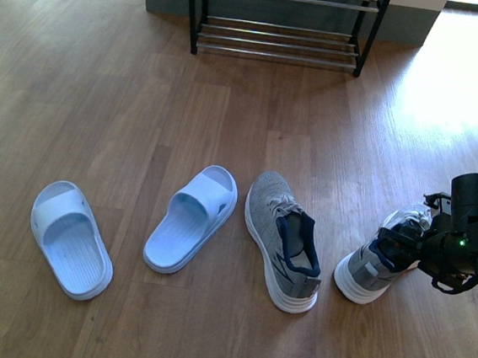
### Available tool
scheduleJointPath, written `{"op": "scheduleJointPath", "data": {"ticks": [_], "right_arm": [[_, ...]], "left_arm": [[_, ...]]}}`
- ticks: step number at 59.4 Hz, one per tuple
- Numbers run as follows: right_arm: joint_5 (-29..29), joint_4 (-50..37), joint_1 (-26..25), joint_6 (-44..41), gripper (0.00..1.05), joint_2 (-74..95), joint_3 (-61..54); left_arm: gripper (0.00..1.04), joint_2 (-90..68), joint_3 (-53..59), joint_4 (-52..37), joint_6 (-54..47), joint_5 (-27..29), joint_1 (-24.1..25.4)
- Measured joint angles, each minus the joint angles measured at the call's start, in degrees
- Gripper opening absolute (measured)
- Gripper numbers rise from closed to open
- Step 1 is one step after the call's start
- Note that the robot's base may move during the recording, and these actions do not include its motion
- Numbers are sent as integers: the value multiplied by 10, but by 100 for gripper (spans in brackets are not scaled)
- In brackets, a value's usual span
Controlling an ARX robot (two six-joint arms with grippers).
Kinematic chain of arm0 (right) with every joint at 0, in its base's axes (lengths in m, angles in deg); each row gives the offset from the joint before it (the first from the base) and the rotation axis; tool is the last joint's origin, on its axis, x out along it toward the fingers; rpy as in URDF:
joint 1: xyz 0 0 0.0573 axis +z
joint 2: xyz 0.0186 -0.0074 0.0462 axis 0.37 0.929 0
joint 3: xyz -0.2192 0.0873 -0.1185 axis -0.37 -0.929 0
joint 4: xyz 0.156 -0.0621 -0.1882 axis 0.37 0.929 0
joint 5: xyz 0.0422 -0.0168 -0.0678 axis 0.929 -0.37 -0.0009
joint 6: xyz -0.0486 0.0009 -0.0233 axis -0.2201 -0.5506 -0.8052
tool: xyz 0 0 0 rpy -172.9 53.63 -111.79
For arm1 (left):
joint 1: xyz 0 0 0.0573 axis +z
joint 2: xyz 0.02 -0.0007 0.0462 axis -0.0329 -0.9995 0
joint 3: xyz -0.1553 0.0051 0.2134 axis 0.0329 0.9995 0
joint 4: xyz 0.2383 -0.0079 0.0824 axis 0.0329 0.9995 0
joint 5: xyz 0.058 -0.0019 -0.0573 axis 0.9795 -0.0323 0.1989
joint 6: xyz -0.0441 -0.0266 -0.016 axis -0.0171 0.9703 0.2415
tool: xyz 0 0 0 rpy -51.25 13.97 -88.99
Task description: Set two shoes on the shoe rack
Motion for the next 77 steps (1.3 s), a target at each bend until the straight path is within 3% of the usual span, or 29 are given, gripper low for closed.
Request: {"op": "scheduleJointPath", "data": {"ticks": [14, 25, 47, 77], "right_arm": [[1, -16, -8, -10, 1, 0, -15], [-4, -56, -13, -62, 1, -15, -55], [40, -128, -41, -147, 1, -123, -186], [120, -181, -125, -166, 1, -400, -410]], "left_arm": [[95, 0, 0, 0, 0, 0, 0], [95, 0, 0, 0, 0, 0, 0], [95, 0, 0, 0, 0, 0, 0], [95, 0, 0, 0, 0, 0, 0]]}}
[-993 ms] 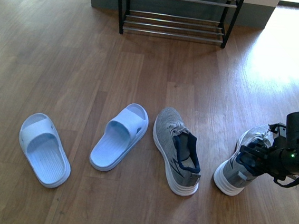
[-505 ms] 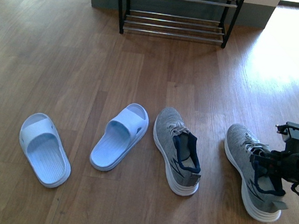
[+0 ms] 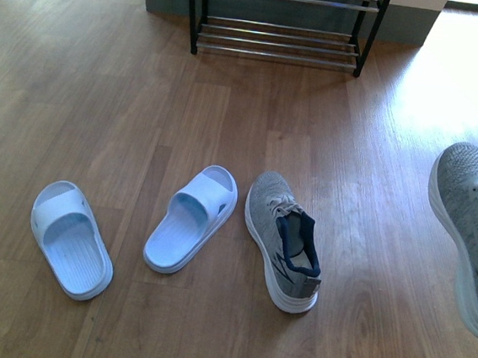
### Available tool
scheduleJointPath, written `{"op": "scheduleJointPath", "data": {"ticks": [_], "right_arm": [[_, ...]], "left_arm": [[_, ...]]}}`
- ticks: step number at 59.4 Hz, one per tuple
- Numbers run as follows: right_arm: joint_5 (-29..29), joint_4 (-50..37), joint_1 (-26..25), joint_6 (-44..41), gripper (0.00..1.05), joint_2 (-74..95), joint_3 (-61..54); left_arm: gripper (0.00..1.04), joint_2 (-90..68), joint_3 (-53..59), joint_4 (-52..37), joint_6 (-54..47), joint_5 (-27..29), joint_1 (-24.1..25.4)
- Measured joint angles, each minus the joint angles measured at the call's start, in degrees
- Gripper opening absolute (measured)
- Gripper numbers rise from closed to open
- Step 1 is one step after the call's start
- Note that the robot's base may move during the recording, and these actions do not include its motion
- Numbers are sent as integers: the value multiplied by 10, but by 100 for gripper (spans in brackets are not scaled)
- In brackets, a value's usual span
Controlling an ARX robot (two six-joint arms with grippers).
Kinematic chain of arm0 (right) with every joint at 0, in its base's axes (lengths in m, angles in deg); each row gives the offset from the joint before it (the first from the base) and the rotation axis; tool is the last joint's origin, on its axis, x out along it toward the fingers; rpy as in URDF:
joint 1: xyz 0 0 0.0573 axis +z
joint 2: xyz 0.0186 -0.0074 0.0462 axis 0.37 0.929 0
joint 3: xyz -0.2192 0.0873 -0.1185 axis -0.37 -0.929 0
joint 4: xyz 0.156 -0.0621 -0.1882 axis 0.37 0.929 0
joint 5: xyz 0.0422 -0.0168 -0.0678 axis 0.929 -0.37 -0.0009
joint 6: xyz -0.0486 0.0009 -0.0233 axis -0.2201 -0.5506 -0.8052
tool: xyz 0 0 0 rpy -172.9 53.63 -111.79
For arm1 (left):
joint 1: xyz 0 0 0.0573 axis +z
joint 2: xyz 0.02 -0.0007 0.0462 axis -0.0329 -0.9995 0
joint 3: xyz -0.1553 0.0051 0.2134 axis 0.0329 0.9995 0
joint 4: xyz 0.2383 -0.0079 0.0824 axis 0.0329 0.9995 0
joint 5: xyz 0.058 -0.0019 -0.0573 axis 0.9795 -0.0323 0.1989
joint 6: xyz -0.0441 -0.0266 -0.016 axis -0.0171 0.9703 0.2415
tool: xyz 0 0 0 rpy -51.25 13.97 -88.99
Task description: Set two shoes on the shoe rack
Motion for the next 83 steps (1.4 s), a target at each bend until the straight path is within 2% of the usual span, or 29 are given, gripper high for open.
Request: {"op": "scheduleJointPath", "data": {"ticks": [12, 34, 83], "right_arm": [[32, 11, -25, 1, 1, -131, -81], [48, 53, -26, 16, 1, -289, -136], [48, 55, -26, 18, 1, -300, -140]], "left_arm": [[95, 0, 0, 0, 0, 0, 0], [95, 0, 0, 0, 0, 0, 0], [95, 0, 0, 0, 0, 0, 0]]}}
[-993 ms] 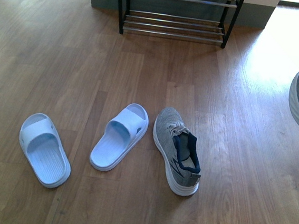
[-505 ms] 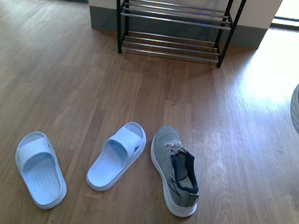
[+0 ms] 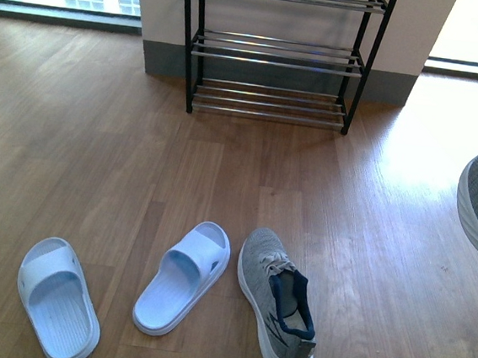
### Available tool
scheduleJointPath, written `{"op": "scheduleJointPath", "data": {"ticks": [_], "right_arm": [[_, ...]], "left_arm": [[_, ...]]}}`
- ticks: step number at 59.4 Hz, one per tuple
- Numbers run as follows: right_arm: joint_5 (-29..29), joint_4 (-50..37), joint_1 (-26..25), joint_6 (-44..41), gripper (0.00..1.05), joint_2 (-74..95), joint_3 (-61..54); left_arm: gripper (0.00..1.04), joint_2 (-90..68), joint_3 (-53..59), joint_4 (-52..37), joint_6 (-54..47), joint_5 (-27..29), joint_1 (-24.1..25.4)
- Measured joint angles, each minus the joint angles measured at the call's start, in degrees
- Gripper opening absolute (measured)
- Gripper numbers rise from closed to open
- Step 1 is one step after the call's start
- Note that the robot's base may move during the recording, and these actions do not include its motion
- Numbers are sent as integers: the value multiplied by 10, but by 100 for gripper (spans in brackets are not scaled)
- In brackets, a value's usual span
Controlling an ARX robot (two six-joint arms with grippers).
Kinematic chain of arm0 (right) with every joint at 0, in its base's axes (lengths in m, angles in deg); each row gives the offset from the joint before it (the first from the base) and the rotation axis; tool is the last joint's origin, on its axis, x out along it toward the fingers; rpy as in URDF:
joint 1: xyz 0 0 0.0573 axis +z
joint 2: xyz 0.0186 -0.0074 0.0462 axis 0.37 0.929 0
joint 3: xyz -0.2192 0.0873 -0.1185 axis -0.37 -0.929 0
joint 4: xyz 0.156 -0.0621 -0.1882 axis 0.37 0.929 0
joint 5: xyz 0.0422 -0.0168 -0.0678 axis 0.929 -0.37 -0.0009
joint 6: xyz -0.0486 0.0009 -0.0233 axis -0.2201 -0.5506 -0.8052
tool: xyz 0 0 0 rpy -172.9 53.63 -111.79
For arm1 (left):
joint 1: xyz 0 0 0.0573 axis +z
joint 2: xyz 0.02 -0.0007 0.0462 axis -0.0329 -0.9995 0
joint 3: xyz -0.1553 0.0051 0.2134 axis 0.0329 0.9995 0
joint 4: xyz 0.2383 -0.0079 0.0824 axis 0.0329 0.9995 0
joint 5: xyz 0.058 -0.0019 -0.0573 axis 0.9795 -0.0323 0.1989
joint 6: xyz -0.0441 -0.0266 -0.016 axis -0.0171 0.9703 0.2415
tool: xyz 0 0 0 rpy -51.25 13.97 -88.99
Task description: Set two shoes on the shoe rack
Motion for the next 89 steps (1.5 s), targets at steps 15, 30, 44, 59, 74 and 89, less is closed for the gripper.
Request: {"op": "scheduleJointPath", "data": {"ticks": [15, 30, 44, 59, 74, 89], "right_arm": [[3, 0, 1, 0, 1, -1, -2], [1, 1, 0, 0, 1, -2, -3], [-1, 1, -1, 0, 1, -2, -3], [-4, 1, -3, 0, 1, -1, -3], [1, 1, -2, 0, 1, -1, -3], [0, 1, -2, 0, 1, -1, -3]], "left_arm": [[95, 0, 0, 0, 0, 2, 0], [95, 0, 0, 0, 0, 1, 0], [95, 0, 0, 0, 0, 0, 0], [95, 0, 0, 0, 0, -1, 0], [95, 0, 0, 0, 0, 0, 0], [95, -2, -1, 2, 4, 8, -2]]}}
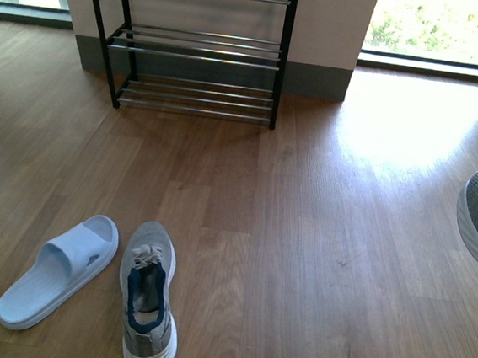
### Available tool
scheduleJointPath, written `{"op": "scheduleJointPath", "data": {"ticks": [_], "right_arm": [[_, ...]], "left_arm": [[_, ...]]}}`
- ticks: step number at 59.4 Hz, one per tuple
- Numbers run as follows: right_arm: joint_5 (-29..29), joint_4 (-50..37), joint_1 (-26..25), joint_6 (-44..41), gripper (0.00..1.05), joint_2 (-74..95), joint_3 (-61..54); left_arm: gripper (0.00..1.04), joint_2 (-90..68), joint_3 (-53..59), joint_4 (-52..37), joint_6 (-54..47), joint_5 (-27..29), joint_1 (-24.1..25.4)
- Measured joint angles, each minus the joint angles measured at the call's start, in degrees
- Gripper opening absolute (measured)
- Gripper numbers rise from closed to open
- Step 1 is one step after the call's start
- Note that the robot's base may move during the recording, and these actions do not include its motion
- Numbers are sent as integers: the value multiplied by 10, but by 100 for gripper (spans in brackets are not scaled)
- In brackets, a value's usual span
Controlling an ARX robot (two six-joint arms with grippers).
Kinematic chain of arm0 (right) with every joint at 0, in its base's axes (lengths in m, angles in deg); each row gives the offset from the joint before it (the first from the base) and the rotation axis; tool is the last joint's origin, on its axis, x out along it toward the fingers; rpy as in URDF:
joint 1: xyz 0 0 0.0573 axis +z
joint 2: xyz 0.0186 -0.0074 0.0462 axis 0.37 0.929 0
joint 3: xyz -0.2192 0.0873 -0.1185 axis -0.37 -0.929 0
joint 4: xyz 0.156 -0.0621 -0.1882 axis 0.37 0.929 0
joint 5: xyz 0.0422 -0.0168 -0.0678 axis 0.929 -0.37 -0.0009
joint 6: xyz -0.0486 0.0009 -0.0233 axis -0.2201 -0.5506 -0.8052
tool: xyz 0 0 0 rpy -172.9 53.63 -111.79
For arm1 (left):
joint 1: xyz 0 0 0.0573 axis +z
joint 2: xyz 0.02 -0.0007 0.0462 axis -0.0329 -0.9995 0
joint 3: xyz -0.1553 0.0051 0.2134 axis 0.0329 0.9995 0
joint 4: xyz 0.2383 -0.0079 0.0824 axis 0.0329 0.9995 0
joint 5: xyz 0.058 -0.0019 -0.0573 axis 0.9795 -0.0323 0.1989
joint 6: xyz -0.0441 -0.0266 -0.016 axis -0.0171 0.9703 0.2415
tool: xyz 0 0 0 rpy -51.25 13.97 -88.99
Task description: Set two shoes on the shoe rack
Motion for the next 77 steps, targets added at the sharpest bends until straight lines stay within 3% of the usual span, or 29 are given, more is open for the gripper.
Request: {"op": "scheduleJointPath", "data": {"ticks": [6, 10, 15, 22, 39, 47, 66, 77], "right_arm": [[0, 0, 0, 0, 1, 0, 0], [0, 0, 0, 0, 1, 0, 0], [0, 0, 0, 0, 1, 0, 0], [0, 0, 0, 0, 1, 0, 0], [0, 0, 0, 0, 1, 0, 0], [0, 0, 0, 0, 1, 0, 0], [0, 0, 0, 0, 1, 0, 0], [1, 0, 0, 0, 1, 0, 0]], "left_arm": [[95, -70, -26, 54, 86, 156, -54], [95, -141, -35, 28, 116, 193, -66], [95, -231, -47, -23, 128, 178, -63], [95, -430, -92, -135, 107, 107, -48], [95, -789, -207, -258, 3, 63, -65], [95, -965, -301, -238, -17, 47, -107], [95, -1133, -442, -179, -19, 79, -150], [95, -1212, -521, -138, 2, 100, -204]]}}
